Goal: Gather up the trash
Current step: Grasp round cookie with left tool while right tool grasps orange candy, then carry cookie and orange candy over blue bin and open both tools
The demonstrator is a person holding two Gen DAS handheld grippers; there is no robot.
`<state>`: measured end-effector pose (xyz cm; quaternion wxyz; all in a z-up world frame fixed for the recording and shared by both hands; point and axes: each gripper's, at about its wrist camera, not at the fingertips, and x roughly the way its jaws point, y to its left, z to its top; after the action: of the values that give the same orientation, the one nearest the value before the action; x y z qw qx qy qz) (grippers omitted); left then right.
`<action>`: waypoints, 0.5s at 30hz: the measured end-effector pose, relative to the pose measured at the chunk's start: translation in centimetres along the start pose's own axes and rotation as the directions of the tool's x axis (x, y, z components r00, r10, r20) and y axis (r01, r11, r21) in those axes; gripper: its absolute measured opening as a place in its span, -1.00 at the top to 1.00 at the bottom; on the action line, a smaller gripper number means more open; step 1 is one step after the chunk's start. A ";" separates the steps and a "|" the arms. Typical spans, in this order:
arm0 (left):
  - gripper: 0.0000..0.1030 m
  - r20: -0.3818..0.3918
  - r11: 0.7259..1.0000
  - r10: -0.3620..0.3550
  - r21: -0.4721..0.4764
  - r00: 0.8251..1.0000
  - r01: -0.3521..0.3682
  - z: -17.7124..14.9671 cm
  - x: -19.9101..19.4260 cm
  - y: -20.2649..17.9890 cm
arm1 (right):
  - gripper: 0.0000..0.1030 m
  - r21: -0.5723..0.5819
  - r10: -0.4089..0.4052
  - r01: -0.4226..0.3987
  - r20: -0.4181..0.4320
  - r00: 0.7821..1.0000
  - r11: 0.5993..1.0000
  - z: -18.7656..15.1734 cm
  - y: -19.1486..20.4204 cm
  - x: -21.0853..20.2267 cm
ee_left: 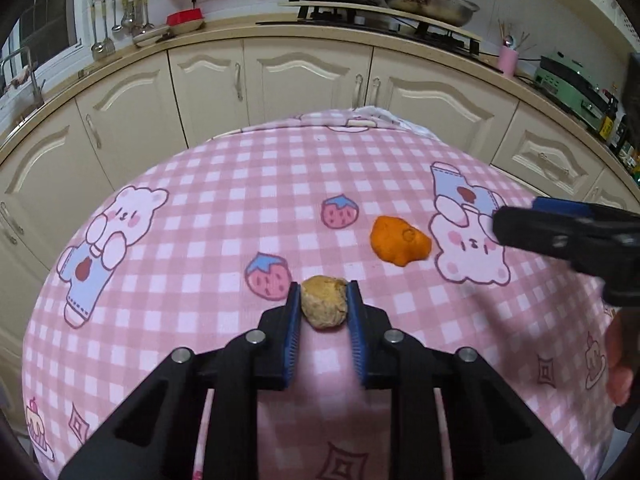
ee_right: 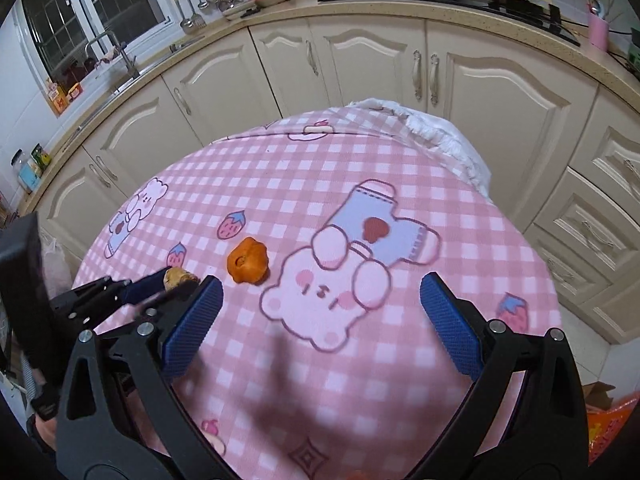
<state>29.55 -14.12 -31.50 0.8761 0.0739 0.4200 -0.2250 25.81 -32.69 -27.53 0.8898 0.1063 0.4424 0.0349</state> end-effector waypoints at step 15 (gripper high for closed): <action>0.59 0.031 0.992 0.062 -0.112 0.998 -0.058 -2.6 -4.3 5.3 | 0.35 -0.293 -0.054 0.051 -0.005 0.999 0.955 -0.8 7.4 5.0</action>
<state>27.83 -7.15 -30.14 0.8924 0.0339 0.4142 -0.1762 28.47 -24.54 -30.28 0.8935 -0.0385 0.4407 0.0769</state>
